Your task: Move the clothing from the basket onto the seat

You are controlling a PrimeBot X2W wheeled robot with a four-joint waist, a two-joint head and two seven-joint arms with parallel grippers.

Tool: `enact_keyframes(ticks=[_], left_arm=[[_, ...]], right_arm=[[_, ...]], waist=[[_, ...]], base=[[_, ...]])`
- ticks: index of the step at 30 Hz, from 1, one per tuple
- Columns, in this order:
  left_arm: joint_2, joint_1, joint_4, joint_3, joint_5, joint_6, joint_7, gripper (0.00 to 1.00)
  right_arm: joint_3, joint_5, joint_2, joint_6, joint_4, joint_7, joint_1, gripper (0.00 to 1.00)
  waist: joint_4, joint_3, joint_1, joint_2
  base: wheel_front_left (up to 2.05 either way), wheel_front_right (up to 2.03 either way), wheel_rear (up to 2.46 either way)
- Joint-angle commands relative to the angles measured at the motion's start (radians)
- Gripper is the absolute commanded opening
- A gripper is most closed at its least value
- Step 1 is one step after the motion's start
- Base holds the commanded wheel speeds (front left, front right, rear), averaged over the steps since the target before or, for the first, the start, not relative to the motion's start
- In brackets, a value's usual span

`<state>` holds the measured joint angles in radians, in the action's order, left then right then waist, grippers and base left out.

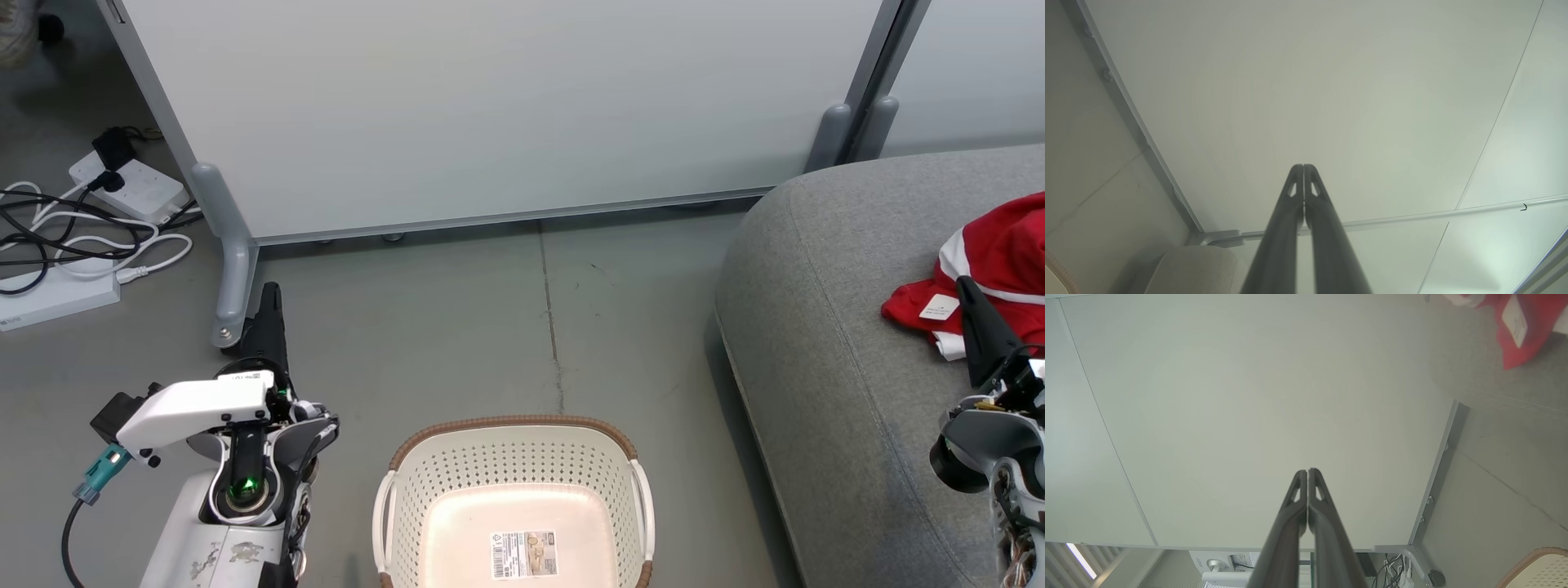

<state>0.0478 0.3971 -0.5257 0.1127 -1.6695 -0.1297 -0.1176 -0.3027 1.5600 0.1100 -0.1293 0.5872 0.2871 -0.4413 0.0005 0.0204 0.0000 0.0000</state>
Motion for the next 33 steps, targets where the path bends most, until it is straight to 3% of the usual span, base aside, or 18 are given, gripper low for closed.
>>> enact_keyframes(ticks=[1,33], left_arm=[[0.003,0.019,-0.001,-0.004,-0.001,-0.004,0.002,0.00],[0.003,0.018,0.000,-0.004,-0.001,-0.004,0.002,0.00]], right_arm=[[-0.001,0.004,0.008,-0.002,0.001,0.003,-0.004,0.00],[0.003,0.006,0.010,-0.003,0.000,0.000,-0.003,0.00]], waist=[[0.000,0.000,0.0000,0.0000],[0.000,0.000,0.0000,0.0000]], base=[[0.00,0.00,0.00],[0.00,0.00,0.00]])
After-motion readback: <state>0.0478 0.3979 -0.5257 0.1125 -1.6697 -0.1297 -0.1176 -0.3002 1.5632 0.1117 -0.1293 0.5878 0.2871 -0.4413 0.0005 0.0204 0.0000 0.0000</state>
